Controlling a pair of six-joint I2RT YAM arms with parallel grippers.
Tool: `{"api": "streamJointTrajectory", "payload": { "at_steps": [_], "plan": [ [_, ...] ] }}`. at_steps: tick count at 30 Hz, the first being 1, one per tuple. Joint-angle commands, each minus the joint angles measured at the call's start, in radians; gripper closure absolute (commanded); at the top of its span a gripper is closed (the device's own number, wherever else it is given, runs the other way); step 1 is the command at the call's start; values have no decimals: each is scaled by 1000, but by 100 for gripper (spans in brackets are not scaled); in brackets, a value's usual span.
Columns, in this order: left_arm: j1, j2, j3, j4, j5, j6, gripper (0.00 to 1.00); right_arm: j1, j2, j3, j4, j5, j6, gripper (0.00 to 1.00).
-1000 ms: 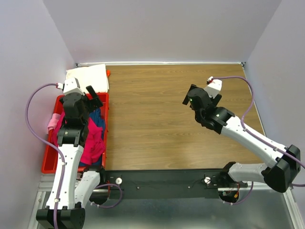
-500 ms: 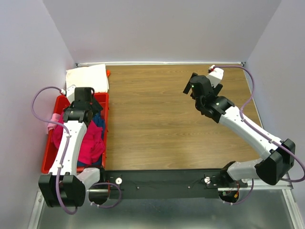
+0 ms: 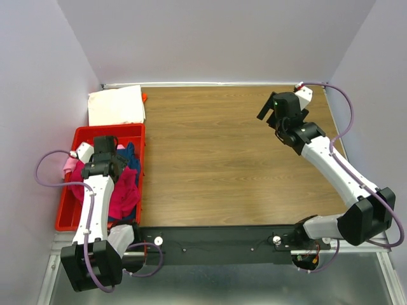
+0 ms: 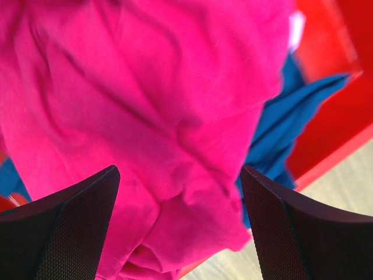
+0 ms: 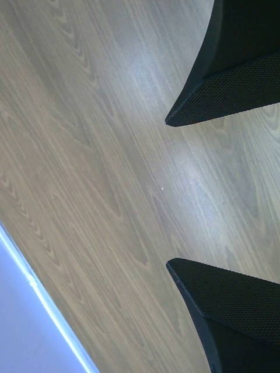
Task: Fold and stack the t-shirts
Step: Grab the tshirt from the pile
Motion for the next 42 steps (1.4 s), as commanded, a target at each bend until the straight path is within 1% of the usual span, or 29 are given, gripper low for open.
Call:
{"api": "streamJointTrajectory", "payload": {
  "at_steps": [1, 4, 6, 10, 13, 14, 15, 16, 17, 18, 19, 20, 23, 29, 31, 35, 36, 38, 39, 40, 42],
  "plan": [
    [7, -36, -56, -16, 44, -110, 10, -42, 27, 20, -3, -99, -27, 0],
    [9, -54, -99, -10, 41, -173, 11, -66, 51, 22, -3, -136, -14, 0],
    [9, -62, -125, 13, 29, -204, 14, -80, 74, 30, -3, -158, -8, 0],
    [10, -45, -139, 59, 7, -215, 19, -106, 100, 43, -3, -187, -13, 0],
    [9, -21, -136, 66, -11, -212, 35, -120, 105, 43, -3, -201, -13, 0],
    [9, -16, -136, 73, -20, -205, 45, -121, 107, 42, -3, -204, -13, 0],
    [10, -10, -135, 76, -24, -199, 50, -124, 107, 42, -4, -207, -13, 0],
    [10, -10, -135, 79, -28, -199, 58, -128, 107, 42, -1, -205, -11, 0],
    [10, -8, -136, 82, -34, -186, 66, -128, 105, 43, -3, -205, -11, 0],
    [10, -15, -135, 89, -33, -179, 79, -131, 107, 43, -3, -205, -11, 0],
    [10, -21, -133, 94, -34, -172, 86, -132, 107, 43, -3, -205, -11, 0],
    [10, -25, -130, 97, -36, -164, 98, -132, 104, 43, -3, -205, -11, 0],
    [10, -61, -107, 91, -42, -153, 100, -138, 94, 42, -3, -207, -11, 0],
    [10, -166, 18, 83, -50, -147, 100, -140, 87, 46, -3, -187, -20, 0],
    [10, -209, 78, 111, -54, -143, 100, -141, 87, 54, -3, -178, -20, 0],
    [10, -268, 150, 233, -27, -113, 100, -141, 90, 68, -3, -178, -25, 0],
    [10, -272, 175, 284, -13, -107, 100, -141, 90, 71, -3, -179, -25, 0],
    [10, -256, 206, 324, 42, -92, 100, -141, 88, 79, -3, -179, -28, 0],
    [10, -222, 245, 359, 67, -84, 100, -141, 87, 80, -3, -179, -28, 0],
    [10, -200, 268, 378, 138, -69, 100, -141, 87, 82, -3, -178, -28, 0],
    [7, -150, 327, 427, 217, -32, 100, -140, 85, 88, -1, -173, -31, 0]
  ]
}}
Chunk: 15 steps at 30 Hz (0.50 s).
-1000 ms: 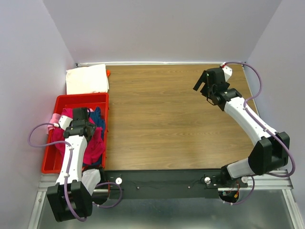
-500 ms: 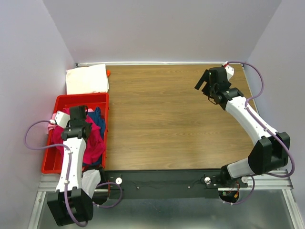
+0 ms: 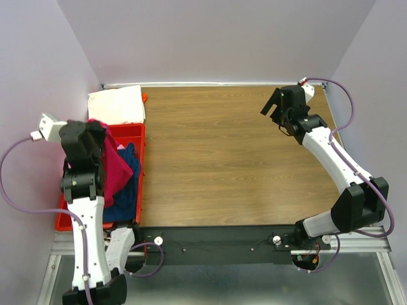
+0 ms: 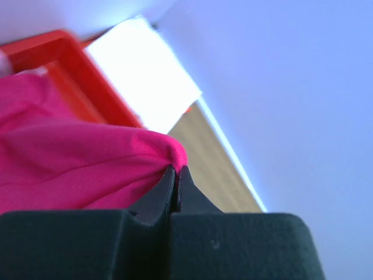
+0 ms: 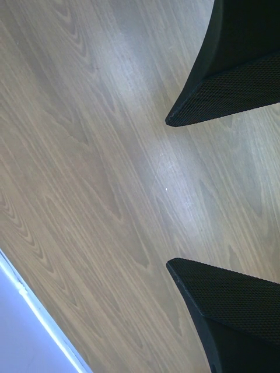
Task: Fold and stack the t-shirts
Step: Grab the tshirt from the pile, then move the tshirt to the center of the board
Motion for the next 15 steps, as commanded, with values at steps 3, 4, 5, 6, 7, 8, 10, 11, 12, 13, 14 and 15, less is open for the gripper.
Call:
{"api": "streamJointTrajectory", "payload": {
  "at_steps": [3, 4, 5, 6, 7, 8, 10, 11, 12, 13, 14, 15],
  "plan": [
    [-32, 214, 255, 212, 281, 109, 100, -6, -15, 46, -1, 26, -19, 0],
    [-54, 245, 298, 219, 296, 124, 100, -6, -16, 50, -1, 26, -19, 0],
    [-110, 274, 347, 230, 298, 144, 100, -6, -16, 53, -1, 28, -17, 0],
    [-144, 332, 446, 236, 325, 179, 100, -6, -18, 59, -1, 29, -17, 1],
    [-166, 362, 497, 247, 338, 207, 100, -6, -18, 62, -1, 31, -14, 0],
    [-266, 389, 548, 256, 346, 228, 100, -6, -19, 66, -3, 32, -16, 0],
    [-334, 472, 681, 300, 381, 256, 100, -6, -21, 75, 1, 41, -16, 0],
    [-364, 497, 718, 323, 434, 255, 100, -6, -21, 78, -1, 46, -16, 0],
    [-425, 541, 752, 369, 459, 249, 100, -6, -21, 79, -1, 49, -16, 0],
    [-451, 561, 812, 397, 499, 235, 100, -6, -25, 85, -1, 55, -17, 1],
    [-477, 581, 841, 423, 517, 227, 100, -6, -27, 89, -1, 58, -17, 0],
    [-505, 619, 867, 469, 531, 218, 100, -6, -30, 90, 1, 64, -17, 1]
  ]
}}
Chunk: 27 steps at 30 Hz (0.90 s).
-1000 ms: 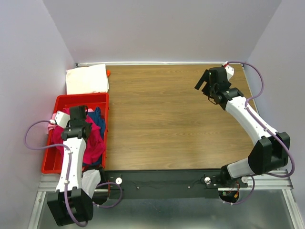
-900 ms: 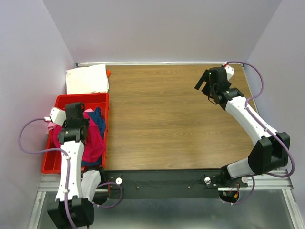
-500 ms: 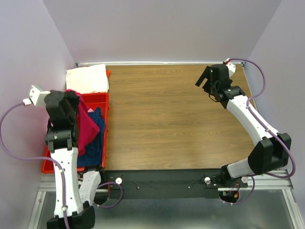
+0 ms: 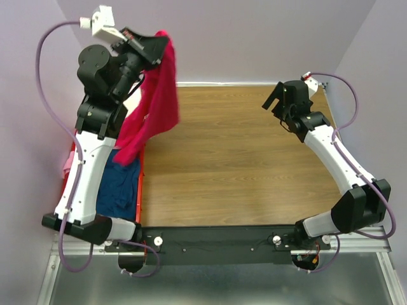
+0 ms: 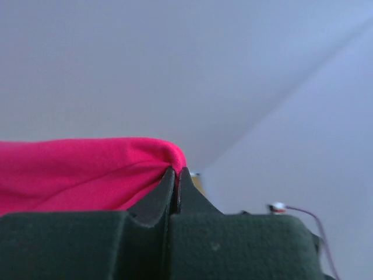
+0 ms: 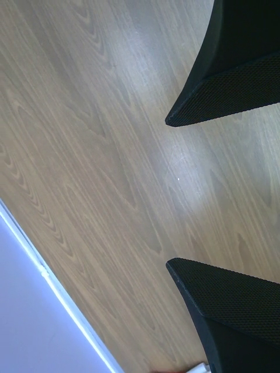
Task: Fold and stack the t-shirts
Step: Move the tshirt to the center of the board
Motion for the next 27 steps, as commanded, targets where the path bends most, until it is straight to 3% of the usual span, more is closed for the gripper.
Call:
{"api": "streamJointTrajectory", "payload": {
  "at_steps": [1, 6, 12, 14, 15, 17, 22, 27],
  "plan": [
    [-114, 57, 154, 221, 159, 0, 100, -6, -32, 35, -1, 58, -15, 0],
    [-181, 91, 167, 325, 173, -34, 100, -6, -63, 24, -1, 96, -33, 0],
    [-181, 40, -144, 284, 46, 18, 100, -6, -98, -15, -3, 104, -49, 0],
    [-181, 40, -277, 196, -70, -19, 82, -6, -124, -44, -4, 106, -61, 0],
    [-180, 54, -313, 99, -119, -26, 62, -6, -133, -55, -9, 109, -65, 0],
    [-180, 81, -406, 8, -187, -28, 46, -6, -164, -95, -15, 122, -76, 0],
    [-183, 226, -506, -147, -195, 85, 43, -6, -193, -183, -35, 135, -82, 0],
    [-240, 318, -457, -173, -106, 259, 47, -12, -158, -244, -70, 110, -36, 0]
  ]
}}
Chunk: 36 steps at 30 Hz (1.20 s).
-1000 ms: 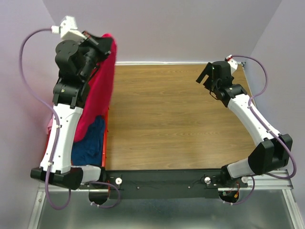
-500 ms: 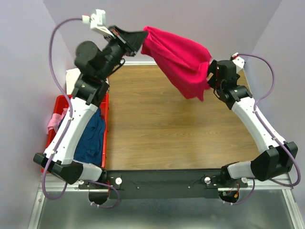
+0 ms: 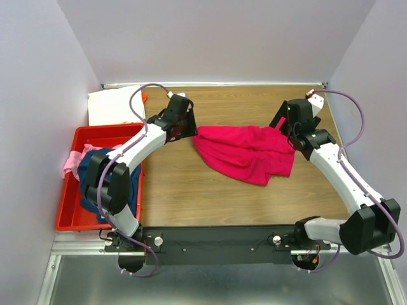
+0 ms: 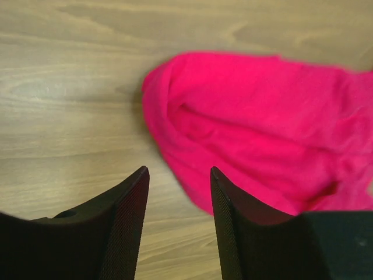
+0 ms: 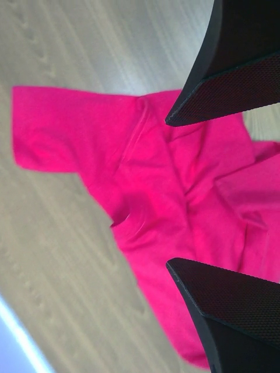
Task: Fold and stack the t-shirts
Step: Move the tshirt to the center of the board, then flatten the tshirt out
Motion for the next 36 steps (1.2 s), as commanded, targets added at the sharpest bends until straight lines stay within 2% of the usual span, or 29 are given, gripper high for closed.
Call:
{"api": "streamJointTrajectory", "payload": {
  "at_steps": [1, 3, 11, 17, 23, 30, 36],
  "plan": [
    [-63, 8, 94, -39, 26, 163, 47, -14, 32, -43, -52, 7, 35, 0],
    [-114, 29, 131, -33, 41, 207, 47, -23, 54, -48, -74, -2, 54, 0],
    [-230, 213, 330, -31, 356, 359, 47, -210, 120, -100, -97, -174, 123, 5],
    [-307, 408, 506, -181, 486, 471, 47, -282, 187, -100, -97, -243, 132, 5],
    [-381, 492, 577, -214, 492, 523, 47, -323, 251, -66, -97, -255, 117, 6],
    [-393, 532, 576, -188, 480, 530, 44, -340, 265, -60, -95, -281, 114, 8],
    [-398, 542, 580, -148, 359, 490, 43, -347, 268, -63, -94, -301, 108, 8]
  ]
}}
